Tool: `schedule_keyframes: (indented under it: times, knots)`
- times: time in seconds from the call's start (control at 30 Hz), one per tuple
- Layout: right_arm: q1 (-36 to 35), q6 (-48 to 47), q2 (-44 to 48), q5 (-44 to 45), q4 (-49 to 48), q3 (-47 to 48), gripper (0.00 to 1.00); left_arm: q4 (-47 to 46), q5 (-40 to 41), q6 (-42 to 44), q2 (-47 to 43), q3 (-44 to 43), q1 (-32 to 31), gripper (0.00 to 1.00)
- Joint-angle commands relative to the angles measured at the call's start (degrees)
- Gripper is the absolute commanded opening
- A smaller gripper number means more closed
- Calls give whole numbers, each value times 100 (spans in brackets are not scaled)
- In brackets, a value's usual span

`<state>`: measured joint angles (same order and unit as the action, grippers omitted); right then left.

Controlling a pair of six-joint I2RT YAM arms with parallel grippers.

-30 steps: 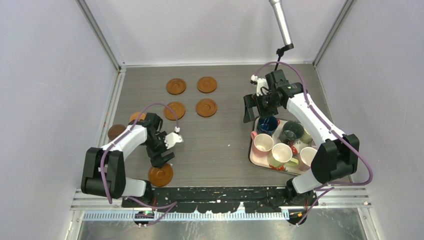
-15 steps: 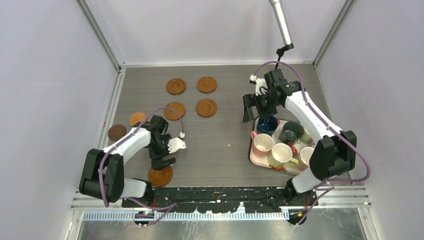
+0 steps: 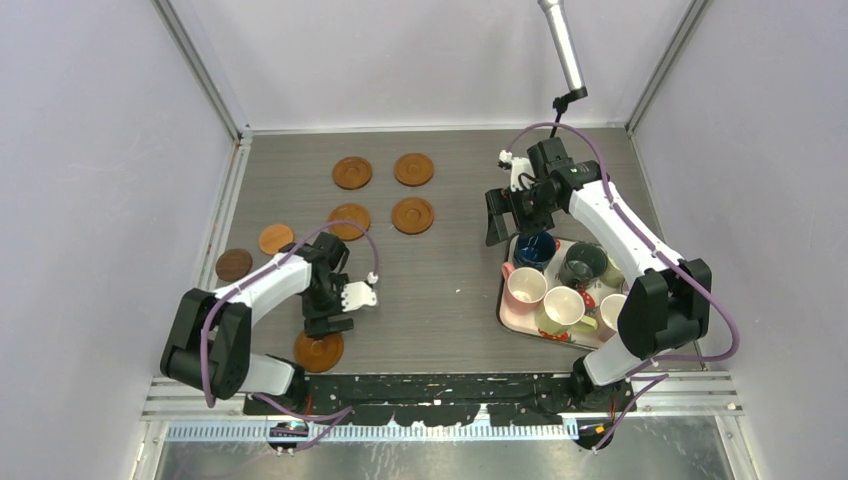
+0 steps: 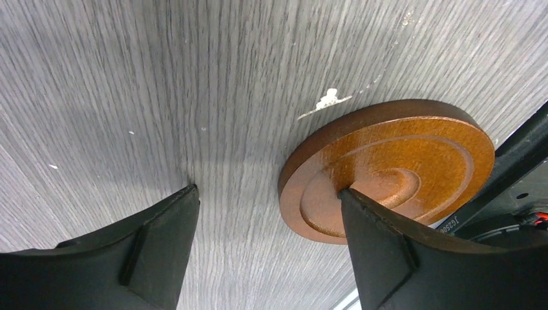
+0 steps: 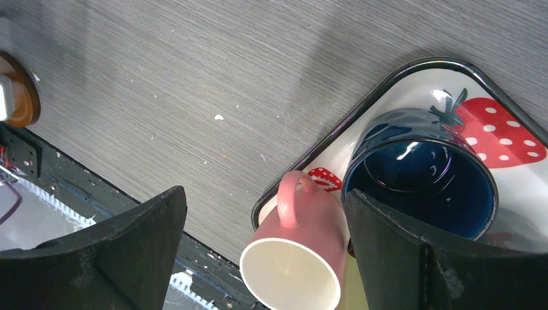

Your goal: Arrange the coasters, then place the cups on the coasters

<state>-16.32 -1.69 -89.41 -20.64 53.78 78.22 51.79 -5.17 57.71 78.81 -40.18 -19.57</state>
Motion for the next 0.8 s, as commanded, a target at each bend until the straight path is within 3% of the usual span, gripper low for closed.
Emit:
schedule_keyframes:
  times: [0.0, 0.2, 0.47, 0.77]
  knots:
    - [7, -69, -13, -42, 21, 217, 96, -1001, -219, -292, 261, 186, -99, 74]
    - [11, -68, -46, -28, 19, 243, 96, -1274, -624, -927, 480, -324, -99, 58]
    - [10, -68, -82, -92, 23, 255, 96, -1979, -508, -1797, 1494, -1207, -127, 53]
    - [11, -121, -31, -97, 32, 246, 96, -2134, -175, -2785, 2615, -2516, -323, 51]
